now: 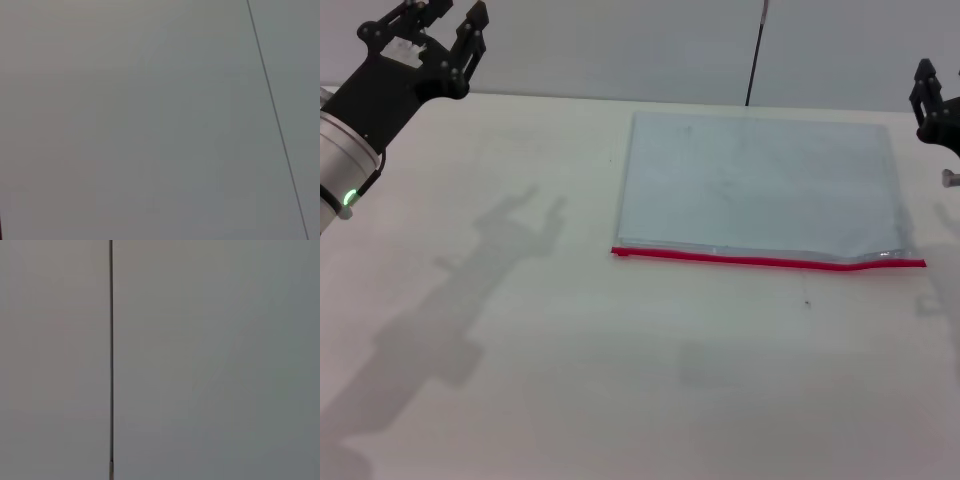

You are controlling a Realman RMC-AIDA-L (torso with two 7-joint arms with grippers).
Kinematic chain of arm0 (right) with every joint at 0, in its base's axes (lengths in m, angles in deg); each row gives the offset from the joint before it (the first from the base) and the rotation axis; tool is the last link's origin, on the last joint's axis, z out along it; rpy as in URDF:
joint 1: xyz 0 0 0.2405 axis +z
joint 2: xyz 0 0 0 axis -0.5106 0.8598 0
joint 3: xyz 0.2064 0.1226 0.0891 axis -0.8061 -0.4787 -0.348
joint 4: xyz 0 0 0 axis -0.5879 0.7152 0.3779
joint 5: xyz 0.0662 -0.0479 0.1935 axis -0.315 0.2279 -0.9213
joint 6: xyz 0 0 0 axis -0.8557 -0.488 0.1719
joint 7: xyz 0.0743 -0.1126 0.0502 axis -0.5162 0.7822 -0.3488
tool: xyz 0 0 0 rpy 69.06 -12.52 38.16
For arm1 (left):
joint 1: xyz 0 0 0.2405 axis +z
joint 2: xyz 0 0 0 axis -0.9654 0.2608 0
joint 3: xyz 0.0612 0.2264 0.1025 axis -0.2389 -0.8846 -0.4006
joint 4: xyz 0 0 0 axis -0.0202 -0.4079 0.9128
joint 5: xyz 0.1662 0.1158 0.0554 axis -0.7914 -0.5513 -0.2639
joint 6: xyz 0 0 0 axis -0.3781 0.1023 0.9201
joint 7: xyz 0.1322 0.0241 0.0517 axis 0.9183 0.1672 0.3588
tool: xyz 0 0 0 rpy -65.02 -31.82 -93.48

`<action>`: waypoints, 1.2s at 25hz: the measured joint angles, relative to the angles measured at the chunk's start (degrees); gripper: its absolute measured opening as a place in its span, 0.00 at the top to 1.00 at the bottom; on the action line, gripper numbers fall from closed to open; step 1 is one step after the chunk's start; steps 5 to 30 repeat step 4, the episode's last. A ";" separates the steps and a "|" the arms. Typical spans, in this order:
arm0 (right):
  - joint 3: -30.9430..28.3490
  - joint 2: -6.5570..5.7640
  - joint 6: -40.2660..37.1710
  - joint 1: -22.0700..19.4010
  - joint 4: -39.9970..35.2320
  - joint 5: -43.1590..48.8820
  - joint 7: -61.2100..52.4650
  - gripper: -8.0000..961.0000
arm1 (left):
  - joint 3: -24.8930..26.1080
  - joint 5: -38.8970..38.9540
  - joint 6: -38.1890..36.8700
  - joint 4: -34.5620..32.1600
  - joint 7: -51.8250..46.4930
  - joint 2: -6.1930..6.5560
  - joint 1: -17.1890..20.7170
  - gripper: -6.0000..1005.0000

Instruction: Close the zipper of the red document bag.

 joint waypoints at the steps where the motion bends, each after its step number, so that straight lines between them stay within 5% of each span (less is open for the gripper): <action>1: 0.01 0.00 0.11 0.24 0.40 -0.02 -0.01 0.51 | 0.05 0.01 0.06 0.24 0.03 0.00 -0.17 0.59; 30: 0.03 0.05 0.65 0.72 1.74 -0.05 -0.31 0.51 | 0.10 0.04 0.14 1.01 0.10 0.02 -0.70 0.59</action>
